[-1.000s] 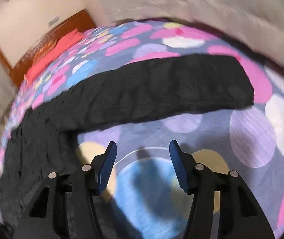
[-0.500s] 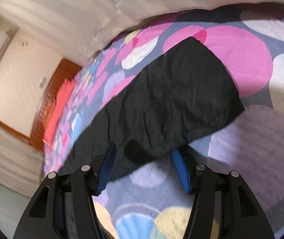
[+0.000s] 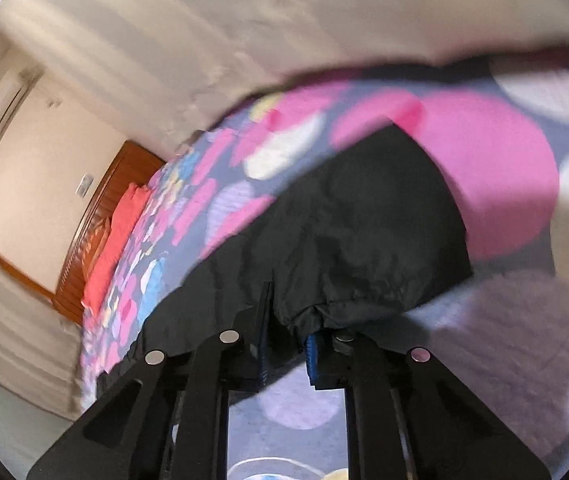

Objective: Fold large clothes

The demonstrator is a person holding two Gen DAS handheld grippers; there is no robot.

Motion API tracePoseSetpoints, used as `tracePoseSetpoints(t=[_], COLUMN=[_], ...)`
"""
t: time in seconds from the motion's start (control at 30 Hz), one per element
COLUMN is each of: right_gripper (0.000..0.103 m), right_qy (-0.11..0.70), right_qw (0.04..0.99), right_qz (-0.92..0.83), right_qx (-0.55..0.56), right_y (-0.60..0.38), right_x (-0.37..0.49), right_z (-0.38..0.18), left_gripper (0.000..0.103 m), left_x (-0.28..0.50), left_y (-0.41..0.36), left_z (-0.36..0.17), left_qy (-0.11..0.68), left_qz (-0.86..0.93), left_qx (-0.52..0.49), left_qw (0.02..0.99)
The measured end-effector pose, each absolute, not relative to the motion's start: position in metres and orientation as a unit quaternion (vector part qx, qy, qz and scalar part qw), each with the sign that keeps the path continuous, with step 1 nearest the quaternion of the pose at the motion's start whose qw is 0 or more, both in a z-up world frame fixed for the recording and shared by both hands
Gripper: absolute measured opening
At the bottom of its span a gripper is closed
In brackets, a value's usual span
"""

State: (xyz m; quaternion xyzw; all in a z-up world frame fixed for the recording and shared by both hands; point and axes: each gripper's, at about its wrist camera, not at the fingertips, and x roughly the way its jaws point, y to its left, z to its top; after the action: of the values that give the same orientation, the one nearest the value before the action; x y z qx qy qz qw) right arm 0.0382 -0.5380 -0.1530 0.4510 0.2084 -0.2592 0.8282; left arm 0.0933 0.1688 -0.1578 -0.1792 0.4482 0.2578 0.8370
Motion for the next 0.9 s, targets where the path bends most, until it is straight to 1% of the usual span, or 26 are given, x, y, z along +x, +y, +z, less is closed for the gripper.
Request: tracePoseSetpoints(t=[0.2,0.37,0.53,0.9], right_gripper=[0.014,0.014,0.014,0.014], right_qy=[0.201,0.217,0.245,0.306], right_qw=[0.886,0.924,0.938,0.939], right_qz=[-0.217,-0.147,-0.083,0.025], right_qx=[0.357,0.278,0.231,0.157], right_y=[-0.49,-0.421,-0.351,-0.228], right_x=[0.07,0.114,0.157,0.227], right_z=[-0.1,-0.068,-0.062,-0.078], left_gripper=[0.101,0.101,0.101,0.101], left_x=[0.093,0.093,0.091,0.091], left_y=[0.168,0.167,0.166,0.165], left_z=[-0.159,-0.161,-0.162,-0.163], left_qy=[0.446,0.443,0.441,0.438], left_qz=[0.258,0.257,0.257,0.257], left_qx=[-0.179,-0.178,-0.177,-0.175], left_qw=[0.838,0.84,0.841,0.843])
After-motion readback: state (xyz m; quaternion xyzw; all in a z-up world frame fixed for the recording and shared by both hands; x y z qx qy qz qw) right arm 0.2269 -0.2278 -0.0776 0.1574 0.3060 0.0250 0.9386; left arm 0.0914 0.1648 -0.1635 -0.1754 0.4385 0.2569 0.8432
